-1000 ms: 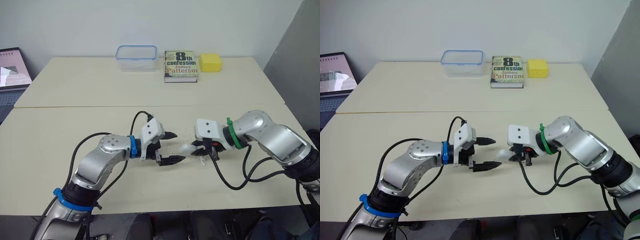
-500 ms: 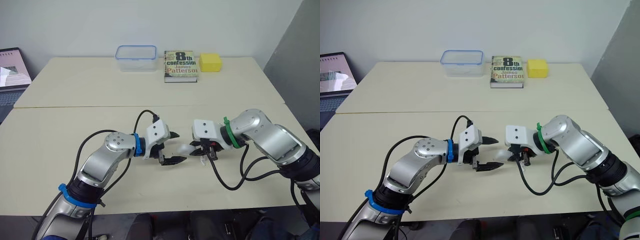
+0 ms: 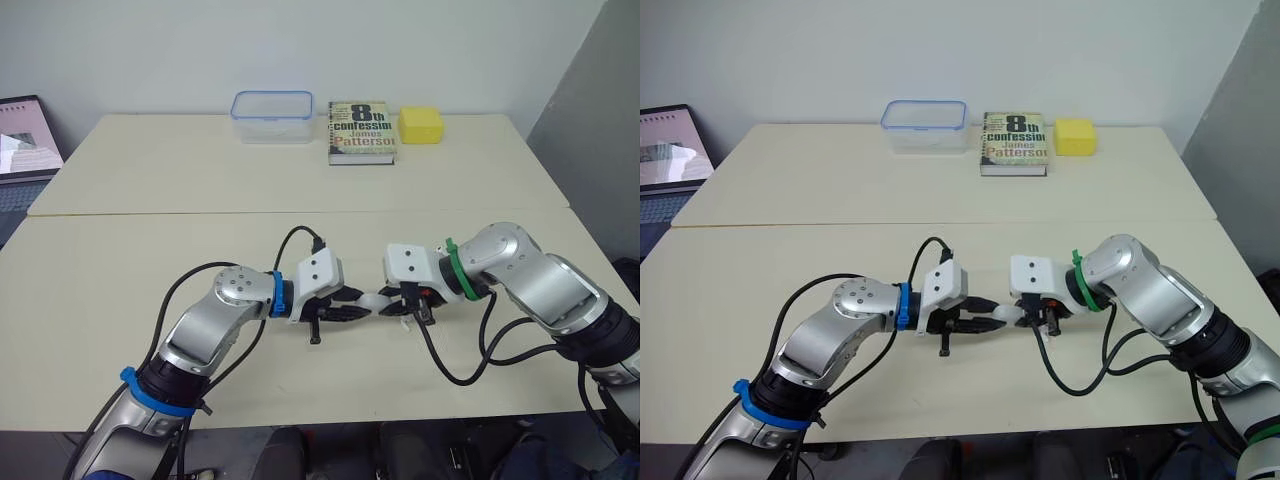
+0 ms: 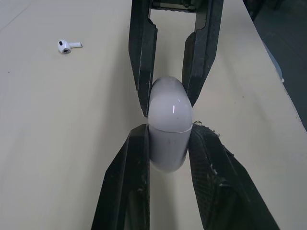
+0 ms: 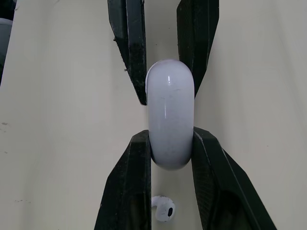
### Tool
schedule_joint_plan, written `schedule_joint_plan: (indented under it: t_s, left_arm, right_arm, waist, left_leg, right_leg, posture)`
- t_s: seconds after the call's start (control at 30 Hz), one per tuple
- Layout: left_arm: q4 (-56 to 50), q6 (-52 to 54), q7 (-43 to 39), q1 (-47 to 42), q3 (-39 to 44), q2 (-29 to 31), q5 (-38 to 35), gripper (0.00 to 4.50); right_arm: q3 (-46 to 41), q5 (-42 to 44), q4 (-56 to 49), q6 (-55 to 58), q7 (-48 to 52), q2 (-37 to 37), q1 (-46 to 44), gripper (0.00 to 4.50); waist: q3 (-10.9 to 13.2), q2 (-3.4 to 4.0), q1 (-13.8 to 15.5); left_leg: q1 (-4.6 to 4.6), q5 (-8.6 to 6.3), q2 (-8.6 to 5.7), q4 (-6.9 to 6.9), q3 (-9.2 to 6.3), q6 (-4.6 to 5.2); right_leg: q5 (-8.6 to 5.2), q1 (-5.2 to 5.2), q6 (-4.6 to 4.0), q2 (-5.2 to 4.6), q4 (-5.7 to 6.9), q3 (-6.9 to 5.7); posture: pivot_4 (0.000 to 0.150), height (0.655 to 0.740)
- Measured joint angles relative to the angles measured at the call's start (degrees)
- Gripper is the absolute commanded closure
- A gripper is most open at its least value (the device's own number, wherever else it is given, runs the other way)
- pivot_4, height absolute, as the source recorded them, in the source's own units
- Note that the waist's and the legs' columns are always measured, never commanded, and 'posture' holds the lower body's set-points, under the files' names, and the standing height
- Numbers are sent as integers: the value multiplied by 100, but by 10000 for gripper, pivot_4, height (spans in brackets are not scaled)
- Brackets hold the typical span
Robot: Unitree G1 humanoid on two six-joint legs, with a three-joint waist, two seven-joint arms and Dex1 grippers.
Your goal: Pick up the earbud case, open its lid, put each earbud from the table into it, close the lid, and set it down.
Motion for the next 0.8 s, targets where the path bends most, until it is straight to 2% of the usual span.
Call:
schedule_joint_plan:
  t_s: [0.17,0.23,0.37,0.8]
  left_arm:
    - [5,-43,-30,0,-1,0,64,37178]
    - [18,-18,-48,0,12,-7,41,29710]
    - [193,8,0,-22,29,-9,76,18066]
    - [211,151,-109,-118,36,-39,44,17952]
  right_arm:
    - [-6,-15,57,-48,32,29,3,37582]
    - [-9,-17,63,-60,61,32,3,37582]
    - [-81,-17,63,-119,91,72,3,37582]
    - [-166,-119,63,-151,116,161,3,37582]
  waist:
    - [0,0,0]
    - [0,0,0]
    - [0,0,-1]
    - [0,0,-1]
  left_leg:
    - [0,0,0,1,0,0]
    - [0,0,0,1,0,0]
    - [0,0,0,1,-1,0]
    - [0,0,0,3,-3,0]
  right_leg:
    - [0,0,0,0,1,1]
    - [0,0,0,0,1,1]
    - [0,0,0,0,2,-1]
    - [0,1,0,0,3,-1]
  posture:
    - [1500,7400]
    - [1500,7400]
    - [1500,7400]
    - [1500,7400]
